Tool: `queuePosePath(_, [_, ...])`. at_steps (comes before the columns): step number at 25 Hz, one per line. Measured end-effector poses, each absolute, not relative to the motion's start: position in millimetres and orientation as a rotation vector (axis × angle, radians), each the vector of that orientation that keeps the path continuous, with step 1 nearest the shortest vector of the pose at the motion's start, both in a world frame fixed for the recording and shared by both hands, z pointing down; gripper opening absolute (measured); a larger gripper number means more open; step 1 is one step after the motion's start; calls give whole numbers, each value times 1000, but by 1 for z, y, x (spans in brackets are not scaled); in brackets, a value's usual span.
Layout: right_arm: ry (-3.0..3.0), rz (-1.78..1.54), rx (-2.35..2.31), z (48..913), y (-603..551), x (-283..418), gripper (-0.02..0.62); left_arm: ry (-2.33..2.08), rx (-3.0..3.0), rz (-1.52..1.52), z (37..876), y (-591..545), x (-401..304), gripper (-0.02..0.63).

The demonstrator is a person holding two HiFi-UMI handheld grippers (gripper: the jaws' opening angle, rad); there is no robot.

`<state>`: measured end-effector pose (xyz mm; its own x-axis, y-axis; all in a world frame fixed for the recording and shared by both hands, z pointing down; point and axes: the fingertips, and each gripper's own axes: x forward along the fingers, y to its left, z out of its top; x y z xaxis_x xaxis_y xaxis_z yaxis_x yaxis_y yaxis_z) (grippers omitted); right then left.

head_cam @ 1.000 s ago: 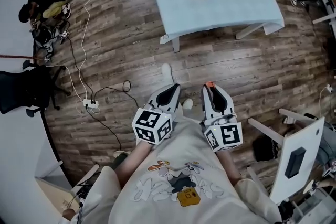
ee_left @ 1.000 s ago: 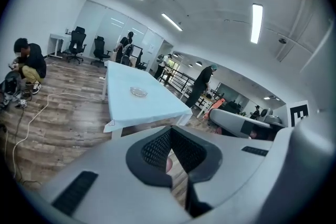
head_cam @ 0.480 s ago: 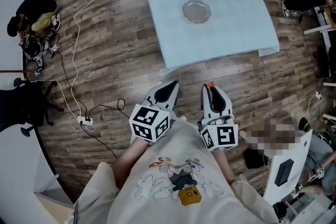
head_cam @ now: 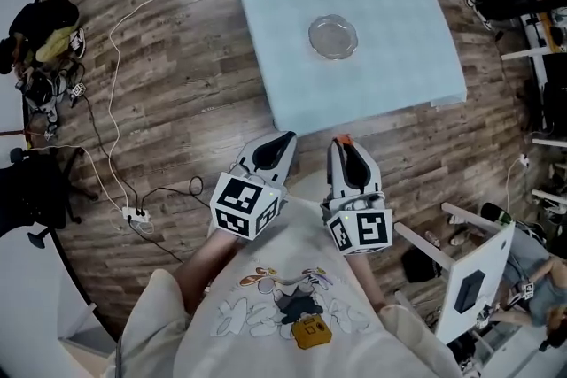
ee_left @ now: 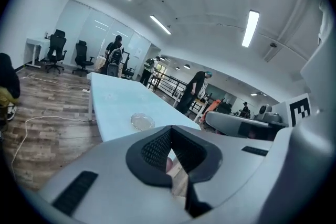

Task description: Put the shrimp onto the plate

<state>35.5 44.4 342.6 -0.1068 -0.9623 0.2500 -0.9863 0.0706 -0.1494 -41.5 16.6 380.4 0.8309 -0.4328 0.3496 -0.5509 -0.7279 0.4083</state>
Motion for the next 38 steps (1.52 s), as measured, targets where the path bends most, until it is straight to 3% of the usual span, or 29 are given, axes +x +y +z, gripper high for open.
queuePosePath(23, [-2366,537,1732,383,-126,145,83,-977,2327,379,410,-121,43,8])
queuePosePath(38, [-2317,747,1480,473,-191,198,83,-1021,2253,600,485,-154,107,8])
